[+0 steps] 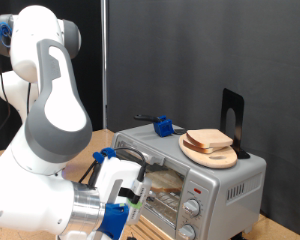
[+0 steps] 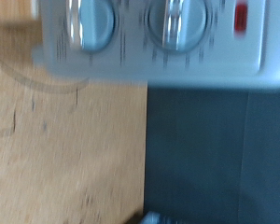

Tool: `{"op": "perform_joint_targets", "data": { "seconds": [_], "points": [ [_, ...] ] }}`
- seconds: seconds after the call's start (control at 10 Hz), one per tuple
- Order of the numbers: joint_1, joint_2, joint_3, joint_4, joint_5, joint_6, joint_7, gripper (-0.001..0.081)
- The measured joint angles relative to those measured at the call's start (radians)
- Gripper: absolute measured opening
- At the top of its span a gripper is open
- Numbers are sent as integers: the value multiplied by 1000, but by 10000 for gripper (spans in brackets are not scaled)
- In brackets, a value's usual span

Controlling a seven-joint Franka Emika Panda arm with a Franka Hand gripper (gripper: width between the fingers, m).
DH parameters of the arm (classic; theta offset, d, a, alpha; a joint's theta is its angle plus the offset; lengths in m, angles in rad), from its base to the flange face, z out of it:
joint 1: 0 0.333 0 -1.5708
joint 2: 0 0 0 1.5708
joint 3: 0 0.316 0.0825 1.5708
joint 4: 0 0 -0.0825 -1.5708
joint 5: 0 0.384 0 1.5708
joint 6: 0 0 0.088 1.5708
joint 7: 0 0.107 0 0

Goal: Make a piece of toast with the oven

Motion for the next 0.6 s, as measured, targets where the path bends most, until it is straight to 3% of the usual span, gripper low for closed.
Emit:
{"op": "perform_joint_targets", "data": {
  "seconds": [0.2, 0.6],
  "points": [
    [-2, 50, -1, 70, -32, -39, 14, 803],
    [-3, 119, 0, 152, -9, -11, 30, 803]
  ]
}}
